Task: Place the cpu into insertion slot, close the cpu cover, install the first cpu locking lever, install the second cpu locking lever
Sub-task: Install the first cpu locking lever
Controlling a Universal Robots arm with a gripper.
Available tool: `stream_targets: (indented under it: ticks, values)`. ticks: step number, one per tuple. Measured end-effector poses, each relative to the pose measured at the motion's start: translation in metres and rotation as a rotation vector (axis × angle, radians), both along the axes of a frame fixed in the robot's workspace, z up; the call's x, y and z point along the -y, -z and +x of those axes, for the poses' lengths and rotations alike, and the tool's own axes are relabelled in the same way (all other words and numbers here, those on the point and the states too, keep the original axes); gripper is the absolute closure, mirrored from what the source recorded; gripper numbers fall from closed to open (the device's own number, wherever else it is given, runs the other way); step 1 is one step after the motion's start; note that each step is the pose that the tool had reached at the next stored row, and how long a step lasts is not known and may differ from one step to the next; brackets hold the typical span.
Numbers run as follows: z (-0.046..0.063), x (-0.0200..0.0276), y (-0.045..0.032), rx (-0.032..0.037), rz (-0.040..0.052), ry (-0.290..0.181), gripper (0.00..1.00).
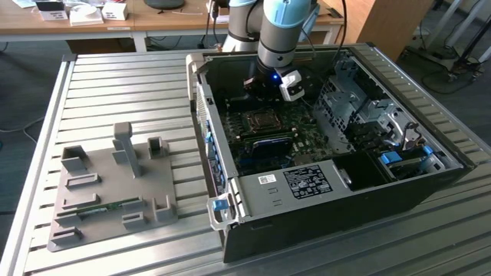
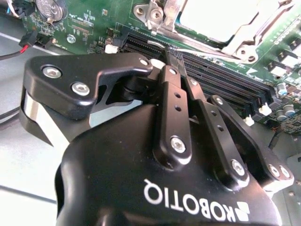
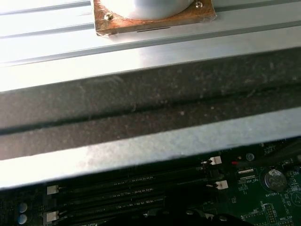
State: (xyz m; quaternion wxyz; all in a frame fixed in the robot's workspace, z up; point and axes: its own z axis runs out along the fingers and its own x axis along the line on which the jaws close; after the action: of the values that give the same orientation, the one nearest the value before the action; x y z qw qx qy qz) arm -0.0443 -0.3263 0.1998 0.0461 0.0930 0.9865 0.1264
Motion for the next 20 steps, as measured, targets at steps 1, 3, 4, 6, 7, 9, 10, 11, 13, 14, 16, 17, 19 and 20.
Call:
stream_targets:
  ticks: [1, 3, 4, 6, 7, 9, 10, 11, 13, 14, 16, 17, 19, 20]
  values:
    - [0.0000, 0.0000, 0.0000, 0.0000, -0.0001, 0.001, 0.89]
    - [0.0000, 0.0000, -0.0001, -0.0002, -0.0002, 0.003, 0.89]
    - [0.0000, 0.0000, -0.0001, -0.0001, -0.0003, 0.003, 0.89]
    - [-0.0003, 0.0000, -0.0001, 0.0002, -0.0002, 0.003, 0.89]
    - [-0.0004, 0.0000, -0.0001, 0.0007, -0.0004, 0.003, 0.89]
    - [-0.0005, 0.0005, -0.0001, 0.0021, -0.0005, 0.003, 0.89]
    - [-0.0005, 0.0009, 0.0000, 0.0030, -0.0004, 0.003, 0.89]
    - [-0.0005, 0.0015, 0.0000, 0.0037, -0.0003, 0.003, 0.89]
    - [-0.0005, 0.0029, 0.0001, 0.0054, -0.0003, 0.003, 0.89]
    - [-0.0005, 0.0036, 0.0001, 0.0061, -0.0002, 0.003, 0.89]
    - [-0.0006, 0.0047, 0.0002, 0.0076, -0.0002, 0.003, 0.89]
    - [-0.0006, 0.0050, 0.0002, 0.0083, -0.0002, 0.003, 0.89]
    - [-0.0006, 0.0051, 0.0002, 0.0090, -0.0001, 0.003, 0.89]
    - [-0.0006, 0.0051, 0.0002, 0.0090, -0.0002, 0.003, 0.89]
